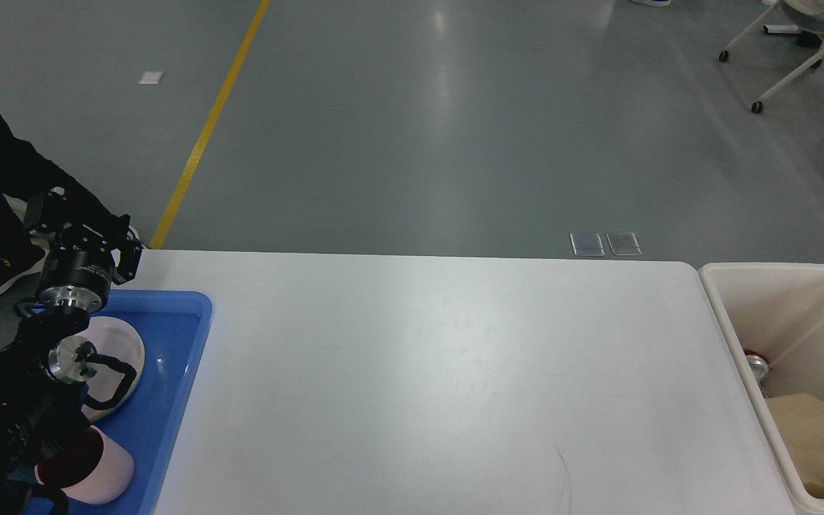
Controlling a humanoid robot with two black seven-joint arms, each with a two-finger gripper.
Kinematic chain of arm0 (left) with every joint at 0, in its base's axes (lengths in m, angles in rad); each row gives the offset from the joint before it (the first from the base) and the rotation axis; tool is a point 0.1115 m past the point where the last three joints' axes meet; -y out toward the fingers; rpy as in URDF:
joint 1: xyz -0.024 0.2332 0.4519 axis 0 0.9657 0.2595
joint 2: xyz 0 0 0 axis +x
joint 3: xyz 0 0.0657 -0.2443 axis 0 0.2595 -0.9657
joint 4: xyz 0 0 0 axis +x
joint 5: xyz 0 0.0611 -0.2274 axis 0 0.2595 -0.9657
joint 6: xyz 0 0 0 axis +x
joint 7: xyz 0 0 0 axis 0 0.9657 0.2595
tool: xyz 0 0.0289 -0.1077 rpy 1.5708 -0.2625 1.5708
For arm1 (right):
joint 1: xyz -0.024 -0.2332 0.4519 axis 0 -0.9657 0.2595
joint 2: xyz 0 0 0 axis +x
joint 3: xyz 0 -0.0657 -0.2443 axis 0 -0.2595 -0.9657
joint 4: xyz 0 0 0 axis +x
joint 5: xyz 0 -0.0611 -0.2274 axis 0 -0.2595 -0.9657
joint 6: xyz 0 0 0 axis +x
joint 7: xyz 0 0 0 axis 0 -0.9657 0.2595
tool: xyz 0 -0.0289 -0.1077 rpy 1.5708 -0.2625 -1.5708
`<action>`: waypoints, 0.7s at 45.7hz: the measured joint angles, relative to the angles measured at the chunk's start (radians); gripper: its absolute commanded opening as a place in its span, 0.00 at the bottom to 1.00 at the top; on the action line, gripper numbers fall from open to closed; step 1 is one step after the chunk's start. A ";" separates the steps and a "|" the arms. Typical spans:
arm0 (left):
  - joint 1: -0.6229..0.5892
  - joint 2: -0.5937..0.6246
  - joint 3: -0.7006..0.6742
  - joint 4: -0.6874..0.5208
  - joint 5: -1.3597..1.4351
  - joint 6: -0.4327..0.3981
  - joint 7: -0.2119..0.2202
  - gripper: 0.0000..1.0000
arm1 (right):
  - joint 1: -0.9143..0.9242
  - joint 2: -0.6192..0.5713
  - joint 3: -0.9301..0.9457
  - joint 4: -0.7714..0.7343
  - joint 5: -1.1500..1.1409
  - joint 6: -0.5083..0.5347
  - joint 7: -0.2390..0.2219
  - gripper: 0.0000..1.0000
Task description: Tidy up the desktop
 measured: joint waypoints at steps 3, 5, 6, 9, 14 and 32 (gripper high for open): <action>0.000 0.000 0.000 0.000 0.000 0.000 0.000 0.96 | -0.076 0.043 0.037 -0.102 0.000 -0.005 0.001 1.00; 0.000 0.000 0.000 0.000 0.000 0.000 0.000 0.96 | -0.117 0.073 0.062 -0.165 0.000 -0.006 0.002 1.00; 0.000 0.000 0.000 0.000 0.000 0.000 0.000 0.96 | -0.133 0.083 0.072 -0.190 0.000 -0.007 0.002 1.00; 0.000 0.000 0.000 0.000 0.000 0.000 0.000 0.96 | -0.173 0.106 0.101 -0.247 0.000 -0.007 0.003 1.00; 0.000 0.000 0.000 0.000 0.000 0.000 0.000 0.96 | -0.207 0.118 0.133 -0.275 0.000 -0.008 0.003 1.00; 0.000 0.000 0.000 0.000 0.000 0.000 0.000 0.96 | -0.168 0.154 0.675 -0.266 0.002 -0.005 0.140 1.00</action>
